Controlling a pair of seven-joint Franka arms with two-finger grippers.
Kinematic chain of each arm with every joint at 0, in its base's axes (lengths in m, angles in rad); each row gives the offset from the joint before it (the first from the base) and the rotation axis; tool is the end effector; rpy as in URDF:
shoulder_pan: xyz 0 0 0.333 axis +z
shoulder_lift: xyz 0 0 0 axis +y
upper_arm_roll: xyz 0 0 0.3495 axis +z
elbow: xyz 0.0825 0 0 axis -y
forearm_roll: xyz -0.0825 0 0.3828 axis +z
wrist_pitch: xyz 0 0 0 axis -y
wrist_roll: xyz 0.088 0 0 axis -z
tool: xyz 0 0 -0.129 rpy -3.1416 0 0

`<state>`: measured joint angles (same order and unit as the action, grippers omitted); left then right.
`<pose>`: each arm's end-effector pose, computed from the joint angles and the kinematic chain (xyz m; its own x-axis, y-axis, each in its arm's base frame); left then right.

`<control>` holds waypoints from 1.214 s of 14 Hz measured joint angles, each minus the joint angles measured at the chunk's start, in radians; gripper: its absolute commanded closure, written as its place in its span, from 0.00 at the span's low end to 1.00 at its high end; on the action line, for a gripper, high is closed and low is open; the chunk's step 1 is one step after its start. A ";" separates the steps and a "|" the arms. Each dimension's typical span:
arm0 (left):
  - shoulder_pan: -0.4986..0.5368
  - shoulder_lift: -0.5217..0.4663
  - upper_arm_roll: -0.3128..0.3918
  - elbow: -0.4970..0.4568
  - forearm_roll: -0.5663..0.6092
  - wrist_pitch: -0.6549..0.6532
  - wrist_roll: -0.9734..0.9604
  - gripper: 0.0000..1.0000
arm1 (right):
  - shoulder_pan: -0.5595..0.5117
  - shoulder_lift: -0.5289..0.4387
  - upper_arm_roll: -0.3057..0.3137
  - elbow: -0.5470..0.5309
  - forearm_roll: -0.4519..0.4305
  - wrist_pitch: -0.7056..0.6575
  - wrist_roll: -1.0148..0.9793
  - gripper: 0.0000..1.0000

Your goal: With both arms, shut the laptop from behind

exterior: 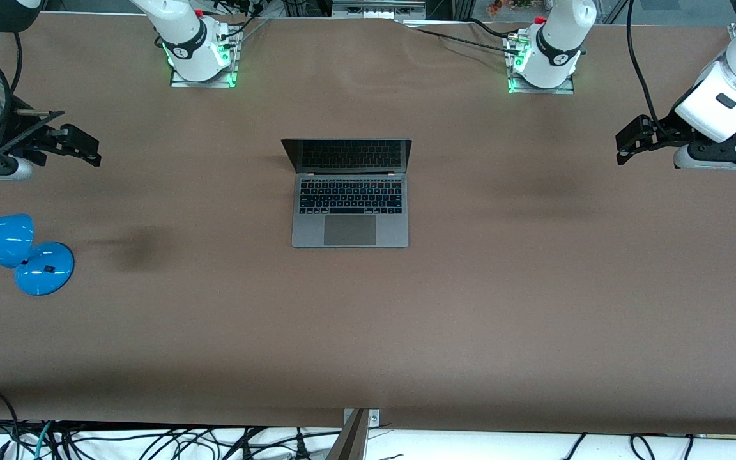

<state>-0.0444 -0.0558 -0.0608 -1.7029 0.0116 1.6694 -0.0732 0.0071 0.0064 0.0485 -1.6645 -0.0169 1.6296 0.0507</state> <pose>0.5388 -0.0564 0.6126 0.9992 -0.0331 0.0232 -0.0328 -0.9994 -0.0133 0.5557 0.0288 0.5933 0.9992 0.0059 -0.0404 0.0066 -0.9998 0.0186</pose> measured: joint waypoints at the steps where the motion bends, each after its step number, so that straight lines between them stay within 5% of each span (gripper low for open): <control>1: 0.000 0.000 0.001 0.004 -0.002 -0.003 -0.002 0.00 | 0.000 0.000 0.000 0.000 0.000 0.000 0.000 0.00; 17: 0.040 0.006 0.016 0.036 -0.022 -0.094 -0.046 0.00 | 0.002 0.003 0.006 -0.040 0.026 0.002 -0.001 0.00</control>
<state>-0.0049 -0.0499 -0.0453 -1.6672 -0.0102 1.5757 -0.1188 0.0095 0.0094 0.0543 -1.7047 0.0093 1.6317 0.0494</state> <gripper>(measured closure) 0.000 0.000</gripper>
